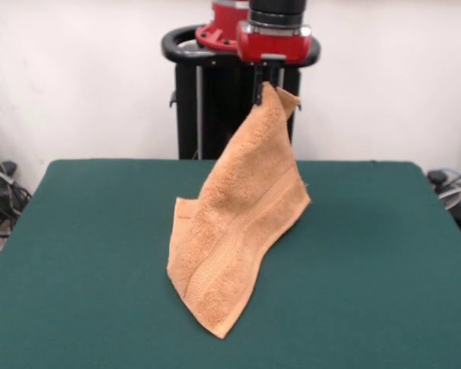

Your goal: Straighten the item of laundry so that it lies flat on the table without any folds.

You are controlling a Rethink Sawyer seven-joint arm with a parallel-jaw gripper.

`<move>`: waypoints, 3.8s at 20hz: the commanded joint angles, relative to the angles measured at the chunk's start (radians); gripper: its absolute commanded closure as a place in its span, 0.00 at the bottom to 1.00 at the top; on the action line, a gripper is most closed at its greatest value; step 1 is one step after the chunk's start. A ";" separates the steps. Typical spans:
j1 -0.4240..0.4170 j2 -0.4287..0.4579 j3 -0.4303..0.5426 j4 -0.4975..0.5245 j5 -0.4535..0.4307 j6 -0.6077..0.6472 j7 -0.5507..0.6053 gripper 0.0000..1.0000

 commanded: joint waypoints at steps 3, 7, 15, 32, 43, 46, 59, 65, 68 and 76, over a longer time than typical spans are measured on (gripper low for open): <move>-0.031 0.054 0.013 0.102 0.050 -0.139 0.303 1.00; -0.063 0.071 0.052 0.143 0.054 -0.213 0.324 1.00; 0.019 0.078 -0.018 0.129 0.076 -0.234 0.322 1.00; 0.322 0.120 -0.243 0.096 0.319 -0.172 0.436 0.00; 0.213 0.179 -0.140 -0.041 0.317 -0.126 0.401 0.00; 0.217 0.229 -0.152 -0.079 0.320 -0.160 0.402 0.00; 0.223 0.359 -0.118 -0.200 0.365 -0.155 0.398 0.00; 0.143 0.387 -0.038 -0.122 0.357 -0.250 0.447 0.00; 0.114 0.401 0.005 -0.091 0.359 -0.309 0.499 0.00; 0.117 0.440 0.033 -0.071 0.369 -0.393 0.564 0.00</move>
